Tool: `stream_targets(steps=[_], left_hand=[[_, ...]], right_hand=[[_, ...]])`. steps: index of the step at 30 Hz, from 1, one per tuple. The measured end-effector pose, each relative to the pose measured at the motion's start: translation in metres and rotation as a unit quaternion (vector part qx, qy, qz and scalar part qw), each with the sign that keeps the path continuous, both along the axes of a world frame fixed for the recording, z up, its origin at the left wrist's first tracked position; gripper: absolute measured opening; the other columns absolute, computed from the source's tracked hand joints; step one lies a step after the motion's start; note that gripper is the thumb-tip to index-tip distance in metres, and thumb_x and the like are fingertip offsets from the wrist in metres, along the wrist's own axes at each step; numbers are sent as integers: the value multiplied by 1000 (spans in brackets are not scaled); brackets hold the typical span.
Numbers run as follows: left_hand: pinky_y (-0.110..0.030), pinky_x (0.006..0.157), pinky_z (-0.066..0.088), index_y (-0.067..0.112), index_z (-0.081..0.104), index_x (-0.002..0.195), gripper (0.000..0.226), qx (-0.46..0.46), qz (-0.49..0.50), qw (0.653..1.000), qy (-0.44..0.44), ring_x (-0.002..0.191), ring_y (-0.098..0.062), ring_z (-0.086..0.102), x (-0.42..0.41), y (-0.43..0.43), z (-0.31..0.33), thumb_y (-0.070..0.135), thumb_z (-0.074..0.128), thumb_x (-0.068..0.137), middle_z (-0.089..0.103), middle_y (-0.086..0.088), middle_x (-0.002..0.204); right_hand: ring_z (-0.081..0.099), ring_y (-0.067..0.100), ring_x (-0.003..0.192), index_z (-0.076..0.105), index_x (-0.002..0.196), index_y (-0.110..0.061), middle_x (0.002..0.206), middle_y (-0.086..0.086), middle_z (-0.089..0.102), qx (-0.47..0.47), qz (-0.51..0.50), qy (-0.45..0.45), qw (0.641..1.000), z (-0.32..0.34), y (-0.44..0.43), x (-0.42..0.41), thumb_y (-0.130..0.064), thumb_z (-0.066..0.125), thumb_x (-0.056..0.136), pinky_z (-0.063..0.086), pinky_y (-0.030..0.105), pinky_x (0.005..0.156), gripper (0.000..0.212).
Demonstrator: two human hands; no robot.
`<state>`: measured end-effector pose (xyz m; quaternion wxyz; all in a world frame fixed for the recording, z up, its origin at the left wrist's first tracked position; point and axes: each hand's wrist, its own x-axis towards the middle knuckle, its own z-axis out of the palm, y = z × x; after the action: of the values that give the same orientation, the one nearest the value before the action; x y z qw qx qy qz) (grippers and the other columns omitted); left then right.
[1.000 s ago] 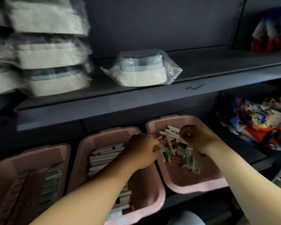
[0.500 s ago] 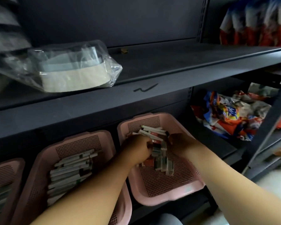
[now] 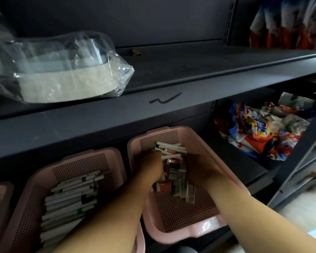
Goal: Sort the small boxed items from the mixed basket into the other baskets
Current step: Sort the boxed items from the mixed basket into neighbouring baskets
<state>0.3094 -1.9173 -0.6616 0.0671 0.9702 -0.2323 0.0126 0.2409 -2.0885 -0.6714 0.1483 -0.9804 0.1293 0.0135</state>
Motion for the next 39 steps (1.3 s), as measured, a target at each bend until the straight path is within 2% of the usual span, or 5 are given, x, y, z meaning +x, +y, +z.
stream_targets(steps=[10, 17, 22, 34, 39], left_hand=[[-40, 84, 59, 25, 72, 101, 16, -33, 11, 999, 25, 90, -23, 66, -1, 3, 2, 14, 61, 95, 69, 1, 97], [-37, 75, 61, 25, 69, 101, 11, -98, 62, 992, 40, 86, -22, 67, 0, 3, 7, 18, 66, 93, 67, 2, 93], [-38, 74, 62, 30, 67, 102, 16, -137, 72, 987, 40, 84, -19, 67, 0, 3, 8, 18, 63, 94, 68, 5, 91], [-34, 70, 56, 28, 63, 96, 7, -183, 58, 981, 32, 83, -19, 66, -2, 8, 8, 24, 57, 97, 67, 6, 90], [-32, 66, 53, 30, 63, 93, 8, -196, 62, 978, 32, 80, -15, 64, -3, 8, 7, 28, 58, 98, 65, 7, 86]], right_hand=[[59, 13, 109, 28, 149, -44, 135, -1, 55, 148, 18, -29, 988, 3, -5, 3, -22, 56, 98, 52, 27, 83, 62], [59, 1, 98, 44, 142, -43, 126, -15, 55, 173, 55, -37, 983, 3, -1, -5, -28, 52, 102, 44, 15, 71, 44], [75, 18, 90, 68, 108, -37, 98, -3, 77, 283, 55, -9, 958, -8, 2, 1, -53, 49, 99, 57, 45, 89, 26], [59, 4, 107, 55, 131, -47, 120, -19, 58, 150, 132, 59, 978, 2, 3, 1, -26, 48, 103, 51, 30, 94, 35], [68, 17, 112, 57, 122, -49, 126, -6, 66, 279, 108, 7, 954, -7, 4, 8, -40, 50, 102, 53, 46, 96, 24]])
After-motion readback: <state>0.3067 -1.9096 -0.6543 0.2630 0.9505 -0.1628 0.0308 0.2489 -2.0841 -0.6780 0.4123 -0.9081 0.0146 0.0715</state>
